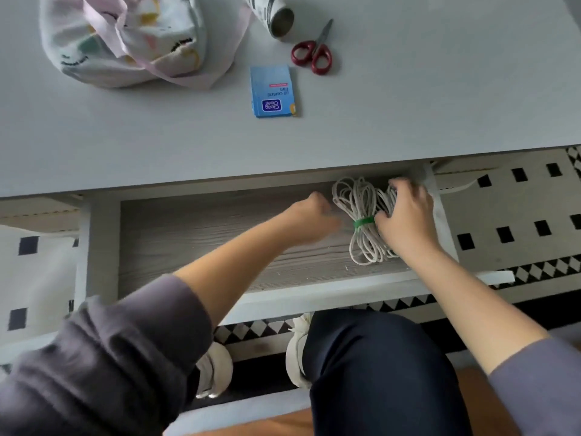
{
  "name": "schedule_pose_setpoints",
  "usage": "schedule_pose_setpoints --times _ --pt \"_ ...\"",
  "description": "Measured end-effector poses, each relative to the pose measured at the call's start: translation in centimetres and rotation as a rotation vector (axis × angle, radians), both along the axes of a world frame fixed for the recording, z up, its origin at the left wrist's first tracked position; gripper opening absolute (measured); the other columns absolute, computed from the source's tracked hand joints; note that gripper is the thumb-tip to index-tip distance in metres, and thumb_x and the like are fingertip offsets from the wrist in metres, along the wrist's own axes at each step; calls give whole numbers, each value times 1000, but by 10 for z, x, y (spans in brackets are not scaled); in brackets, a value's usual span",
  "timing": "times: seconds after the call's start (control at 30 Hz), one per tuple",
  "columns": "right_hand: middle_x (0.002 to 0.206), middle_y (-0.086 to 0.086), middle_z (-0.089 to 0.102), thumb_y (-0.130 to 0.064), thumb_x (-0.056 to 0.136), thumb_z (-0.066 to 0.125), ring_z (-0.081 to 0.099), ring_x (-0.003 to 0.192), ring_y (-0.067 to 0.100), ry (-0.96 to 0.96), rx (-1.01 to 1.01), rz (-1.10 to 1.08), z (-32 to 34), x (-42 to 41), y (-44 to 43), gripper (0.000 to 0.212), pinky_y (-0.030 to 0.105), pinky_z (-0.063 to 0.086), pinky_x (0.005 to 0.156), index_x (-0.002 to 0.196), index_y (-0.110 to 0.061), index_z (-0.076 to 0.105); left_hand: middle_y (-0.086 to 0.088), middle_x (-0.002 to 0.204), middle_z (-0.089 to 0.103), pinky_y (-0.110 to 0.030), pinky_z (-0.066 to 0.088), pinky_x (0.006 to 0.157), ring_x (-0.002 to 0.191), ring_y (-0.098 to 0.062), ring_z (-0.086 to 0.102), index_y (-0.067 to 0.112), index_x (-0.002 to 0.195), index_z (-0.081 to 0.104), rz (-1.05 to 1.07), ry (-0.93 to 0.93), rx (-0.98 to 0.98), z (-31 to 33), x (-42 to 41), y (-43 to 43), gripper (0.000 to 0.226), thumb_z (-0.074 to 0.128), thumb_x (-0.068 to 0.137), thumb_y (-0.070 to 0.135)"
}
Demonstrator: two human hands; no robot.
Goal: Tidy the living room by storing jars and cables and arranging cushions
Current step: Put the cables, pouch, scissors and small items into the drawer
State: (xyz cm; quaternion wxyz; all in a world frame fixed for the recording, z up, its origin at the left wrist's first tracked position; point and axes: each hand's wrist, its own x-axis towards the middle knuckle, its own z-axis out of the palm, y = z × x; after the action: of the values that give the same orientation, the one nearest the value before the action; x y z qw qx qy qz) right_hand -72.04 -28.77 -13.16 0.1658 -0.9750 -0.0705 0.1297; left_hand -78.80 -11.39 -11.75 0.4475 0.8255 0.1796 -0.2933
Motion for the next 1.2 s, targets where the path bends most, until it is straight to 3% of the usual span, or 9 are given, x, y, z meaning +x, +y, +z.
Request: schedule_pose_setpoints --times 0.13,0.27,0.37,0.5,0.7,0.83,0.97,1.13,1.2 --pt "138 5 49 -18 90 60 45 125 23 117 26 221 36 -27 41 42 36 40 97 131 -20 53 5 104 65 -36 49 91 96 -16 63 27 106 51 -53 -83 61 52 -41 65 18 54 93 39" --pt "103 -8 67 -20 90 60 62 95 12 135 192 425 72 -51 110 19 24 46 81 107 -25 67 5 81 70 -28 55 73 76 -13 68 24 88 59 292 -288 112 86 -68 132 7 56 94 24" --pt "109 -3 60 -19 89 59 56 95 14 64 302 476 84 -50 167 20 30 48 82 108 -21 65 4 83 65 -31 48 72 82 -19 61 19 89 61 616 -463 255 87 -66 184 5 56 89 19" --pt "122 5 50 -19 88 56 51 106 22 -133 376 412 86 -22 247 28 32 44 85 116 -17 59 -4 123 48 -20 34 86 109 -17 47 12 120 49 989 -610 441 80 -48 247 36 55 87 22" --pt "138 10 42 -35 87 55 44 124 26 80 531 54 88 42 332 62 28 38 95 143 -22 31 -8 131 47 -35 52 91 116 -26 57 7 141 29 1208 -472 103 76 0 306 84 67 76 44" --pt "136 11 47 -22 91 48 49 122 28 52 491 -40 85 57 340 44 29 40 95 134 -15 40 -9 135 43 -33 50 89 122 -26 50 16 145 27 1103 -397 334 66 11 317 74 64 81 19" --pt "134 17 42 -17 91 51 45 122 35 -132 180 142 76 53 322 37 36 40 99 127 -13 45 -9 137 42 -29 38 98 123 -29 42 27 137 45 665 -742 759 58 7 310 66 55 78 1" --pt "111 16 61 -4 84 54 58 102 31 -120 47 165 75 60 320 6 25 41 75 85 -9 56 -15 140 44 -47 38 105 129 -40 40 29 126 63 152 -730 710 43 8 311 49 45 87 6" --pt "85 12 59 -2 81 53 54 83 30 -127 125 137 76 61 315 20 22 38 64 65 -13 46 -18 134 51 -54 41 100 122 -44 47 24 119 68 75 -739 714 37 -4 309 43 44 86 10"
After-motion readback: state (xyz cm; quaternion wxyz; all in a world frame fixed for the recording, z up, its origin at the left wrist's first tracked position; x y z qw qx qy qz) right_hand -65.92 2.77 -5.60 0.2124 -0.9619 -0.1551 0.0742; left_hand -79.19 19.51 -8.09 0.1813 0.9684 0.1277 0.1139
